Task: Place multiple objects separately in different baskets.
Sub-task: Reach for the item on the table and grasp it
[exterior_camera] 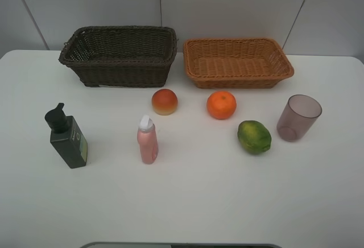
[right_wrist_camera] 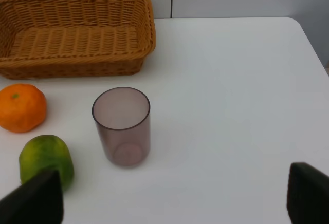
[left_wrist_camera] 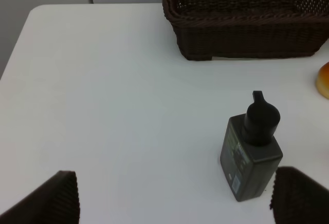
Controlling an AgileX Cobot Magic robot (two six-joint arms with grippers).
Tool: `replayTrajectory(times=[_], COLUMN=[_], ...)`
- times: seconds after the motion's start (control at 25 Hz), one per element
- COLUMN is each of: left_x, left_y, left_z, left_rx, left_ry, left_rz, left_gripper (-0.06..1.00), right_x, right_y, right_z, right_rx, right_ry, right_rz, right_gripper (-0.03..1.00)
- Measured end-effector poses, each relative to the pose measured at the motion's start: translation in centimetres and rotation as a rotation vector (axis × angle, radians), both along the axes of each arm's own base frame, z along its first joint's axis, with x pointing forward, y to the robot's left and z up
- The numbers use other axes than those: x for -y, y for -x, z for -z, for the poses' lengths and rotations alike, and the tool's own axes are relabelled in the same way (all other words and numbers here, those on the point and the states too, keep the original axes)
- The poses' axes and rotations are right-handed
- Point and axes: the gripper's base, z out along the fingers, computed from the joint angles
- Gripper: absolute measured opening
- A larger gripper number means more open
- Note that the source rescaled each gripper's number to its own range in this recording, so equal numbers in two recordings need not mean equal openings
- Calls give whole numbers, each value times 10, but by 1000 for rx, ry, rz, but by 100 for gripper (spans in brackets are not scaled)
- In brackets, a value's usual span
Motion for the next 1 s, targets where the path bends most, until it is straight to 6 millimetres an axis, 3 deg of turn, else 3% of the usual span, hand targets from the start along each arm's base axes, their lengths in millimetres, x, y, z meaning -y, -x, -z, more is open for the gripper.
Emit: replayTrajectory(times=[0.12,0.36,0.44,0.52,0.56,0.68,1.0], left_x=[2,8,11,12,14,17,30], left_y=[-16,-76,-98,-106,-124,-149,-194], left_z=[-13,-21,-18,-16,-10,1,26], left_rx=[-70,-297,-380,-413,-491,-598,-767], left_ry=[-8,4,19,26,34,40,138], left_rz=[0,-23,-37,-45,-62,-84,-89], left_gripper=[94,96,99,99,100,100,100], right_x=[0,0,0,0,0,0,0], right_y=[0,0,0,0,0,0,0], right_z=[0,0,0,0,0,0,0], right_rx=[0,0,0,0,0,0,0], right_ry=[0,0,0,0,0,0,0], right_rz=[0,0,0,0,0,0,0], right_gripper=[89,89,89,89,89,89,89])
